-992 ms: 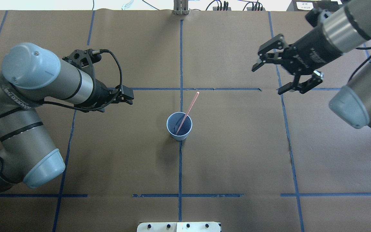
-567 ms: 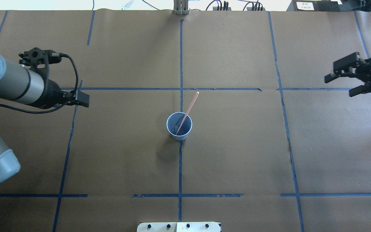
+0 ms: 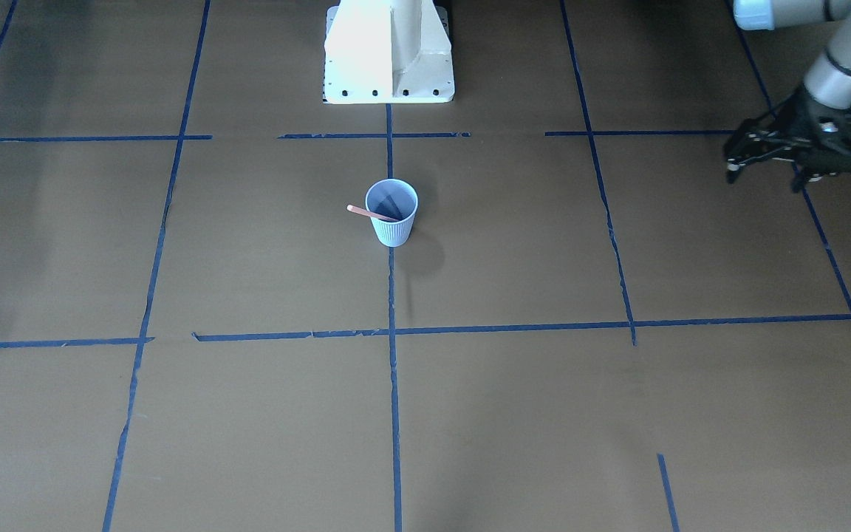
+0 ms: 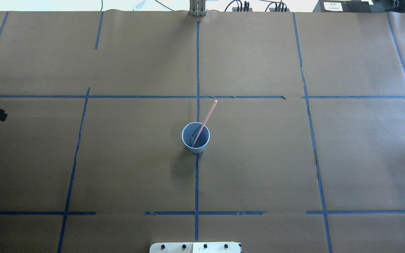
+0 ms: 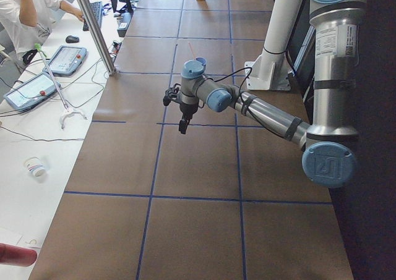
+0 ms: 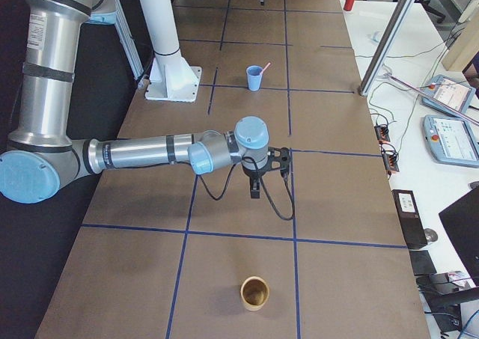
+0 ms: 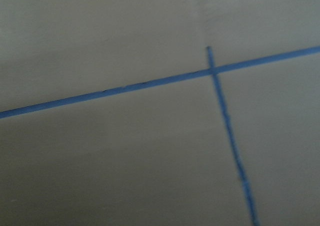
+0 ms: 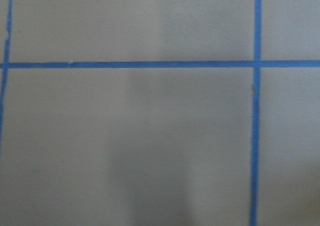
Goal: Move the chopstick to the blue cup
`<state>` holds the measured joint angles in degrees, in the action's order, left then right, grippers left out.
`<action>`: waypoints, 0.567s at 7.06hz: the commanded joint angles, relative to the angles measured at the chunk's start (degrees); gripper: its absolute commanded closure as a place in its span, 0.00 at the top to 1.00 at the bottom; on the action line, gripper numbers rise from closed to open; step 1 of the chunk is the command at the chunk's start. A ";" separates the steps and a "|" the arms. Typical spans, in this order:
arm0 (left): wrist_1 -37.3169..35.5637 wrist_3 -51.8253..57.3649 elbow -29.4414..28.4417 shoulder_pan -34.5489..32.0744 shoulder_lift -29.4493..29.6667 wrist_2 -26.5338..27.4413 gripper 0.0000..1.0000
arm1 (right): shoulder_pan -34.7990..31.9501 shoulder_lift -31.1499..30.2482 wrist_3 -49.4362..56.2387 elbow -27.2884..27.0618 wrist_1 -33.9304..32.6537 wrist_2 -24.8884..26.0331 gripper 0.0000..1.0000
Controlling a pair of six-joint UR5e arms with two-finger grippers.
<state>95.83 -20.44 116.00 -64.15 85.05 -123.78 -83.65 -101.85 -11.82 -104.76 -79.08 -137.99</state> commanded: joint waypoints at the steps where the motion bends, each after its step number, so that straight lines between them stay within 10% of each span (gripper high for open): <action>1: -8.26 18.60 -4.09 -11.99 -0.41 -4.63 1.00 | -7.21 0.59 22.27 3.07 -12.95 4.28 1.00; 4: -8.03 36.82 -21.56 -23.28 6.25 -16.93 1.00 | -7.50 3.66 23.34 3.42 -16.27 5.45 1.00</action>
<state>87.72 9.13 100.82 -83.87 88.57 -137.75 -91.04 -99.66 11.40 -101.60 -94.47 -133.17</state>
